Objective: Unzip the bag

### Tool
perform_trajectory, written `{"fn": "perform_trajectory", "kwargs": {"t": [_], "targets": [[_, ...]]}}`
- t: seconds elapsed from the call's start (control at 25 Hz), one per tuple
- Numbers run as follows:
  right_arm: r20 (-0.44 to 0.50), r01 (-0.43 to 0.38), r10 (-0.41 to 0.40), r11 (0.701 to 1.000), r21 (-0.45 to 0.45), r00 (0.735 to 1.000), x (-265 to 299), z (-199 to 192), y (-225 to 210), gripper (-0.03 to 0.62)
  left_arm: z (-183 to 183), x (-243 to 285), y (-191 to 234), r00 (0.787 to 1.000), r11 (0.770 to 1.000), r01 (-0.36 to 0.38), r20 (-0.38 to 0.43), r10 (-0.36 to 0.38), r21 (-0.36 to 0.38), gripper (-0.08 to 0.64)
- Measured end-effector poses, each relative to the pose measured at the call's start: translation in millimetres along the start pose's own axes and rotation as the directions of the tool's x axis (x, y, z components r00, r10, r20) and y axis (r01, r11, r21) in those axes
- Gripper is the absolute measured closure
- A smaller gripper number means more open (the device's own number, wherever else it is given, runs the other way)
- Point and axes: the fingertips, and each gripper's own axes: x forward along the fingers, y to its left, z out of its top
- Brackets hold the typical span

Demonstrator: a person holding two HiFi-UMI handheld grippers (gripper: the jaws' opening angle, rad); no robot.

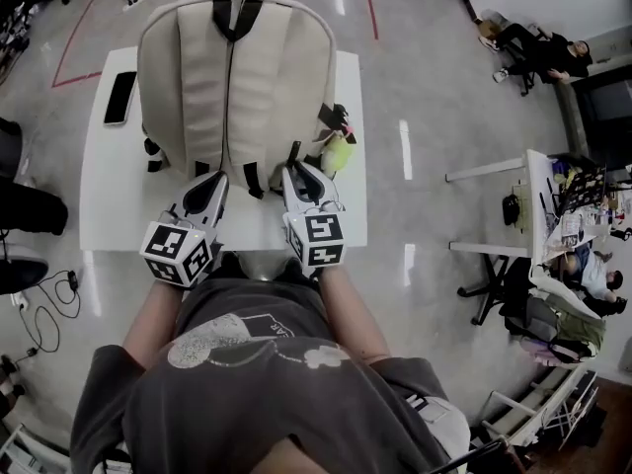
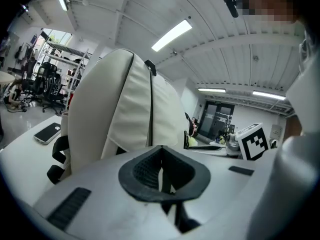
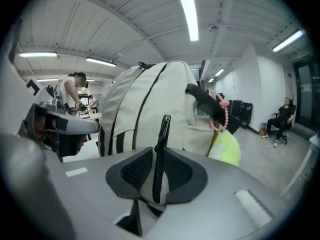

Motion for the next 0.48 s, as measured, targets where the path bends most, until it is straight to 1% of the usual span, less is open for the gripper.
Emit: {"fn": "perform_trajectory", "kwargs": {"t": [0.16, 0.24, 0.48], "targets": [[0.01, 0.042, -0.042, 0.999, 0.012, 0.999, 4.9, -0.8, -1.7, 0.532, -0.9, 3.0, 0.0, 0.999, 0.999, 0.035, -0.013, -0.034, 0.01, 0.554], [0.019, 0.057, -0.057, 0.998, 0.017, 0.998, 4.1, -0.7, -2.7, 0.554, -2.9, 3.0, -0.2, 0.999, 0.999, 0.049, -0.023, -0.049, 0.014, 0.554], [0.041, 0.063, -0.064, 0.998, 0.031, 0.997, -5.3, -1.5, -2.1, 0.557, -4.2, 0.1, 3.3, 0.998, 0.998, 0.064, -0.031, -0.063, 0.023, 0.554]]}}
